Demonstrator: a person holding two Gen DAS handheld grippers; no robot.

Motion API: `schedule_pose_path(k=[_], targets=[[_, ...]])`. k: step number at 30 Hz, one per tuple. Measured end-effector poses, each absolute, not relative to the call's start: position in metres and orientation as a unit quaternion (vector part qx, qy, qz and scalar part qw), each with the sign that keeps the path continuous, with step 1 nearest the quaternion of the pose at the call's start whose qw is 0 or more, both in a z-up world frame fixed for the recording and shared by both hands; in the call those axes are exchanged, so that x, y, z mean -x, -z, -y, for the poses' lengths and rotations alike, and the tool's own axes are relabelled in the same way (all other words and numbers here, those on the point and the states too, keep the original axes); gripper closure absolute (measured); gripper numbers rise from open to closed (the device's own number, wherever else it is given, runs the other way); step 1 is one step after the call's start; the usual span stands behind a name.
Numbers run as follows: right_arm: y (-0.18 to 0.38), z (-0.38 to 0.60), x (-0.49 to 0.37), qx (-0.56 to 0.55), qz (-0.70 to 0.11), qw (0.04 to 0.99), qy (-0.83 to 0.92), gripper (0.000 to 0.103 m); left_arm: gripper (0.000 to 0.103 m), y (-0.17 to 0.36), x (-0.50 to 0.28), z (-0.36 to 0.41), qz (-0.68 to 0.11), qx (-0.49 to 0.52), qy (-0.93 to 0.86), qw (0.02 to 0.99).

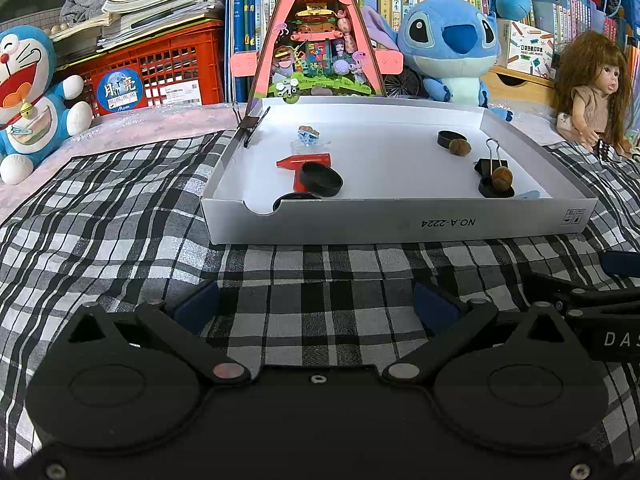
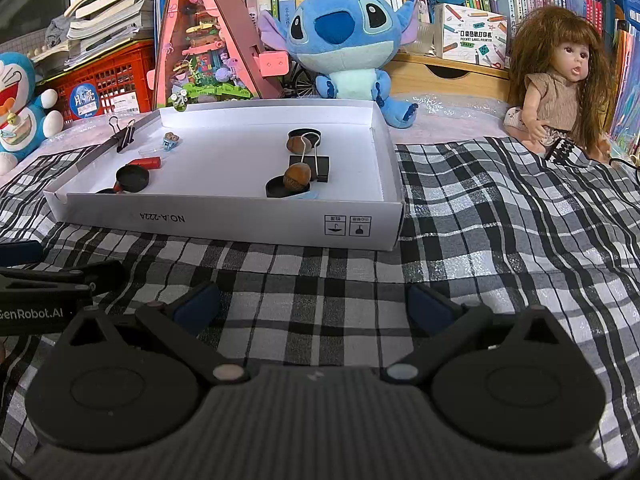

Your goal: Organize rigid objects

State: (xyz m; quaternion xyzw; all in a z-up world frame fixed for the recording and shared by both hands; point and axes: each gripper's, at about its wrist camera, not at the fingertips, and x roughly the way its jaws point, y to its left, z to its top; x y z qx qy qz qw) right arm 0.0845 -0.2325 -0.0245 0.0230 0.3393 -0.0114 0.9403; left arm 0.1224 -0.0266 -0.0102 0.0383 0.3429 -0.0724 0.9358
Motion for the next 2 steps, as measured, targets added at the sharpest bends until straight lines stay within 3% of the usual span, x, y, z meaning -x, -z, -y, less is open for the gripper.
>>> schedule_pose_path(k=[2], targets=[[0.0245, 0.2326, -0.0845, -0.023, -0.339, 0.94, 0.011, 0.0, 0.0, 0.0102, -0.1224, 0.0268, -0.343, -0.038, 0.072, 0.936]])
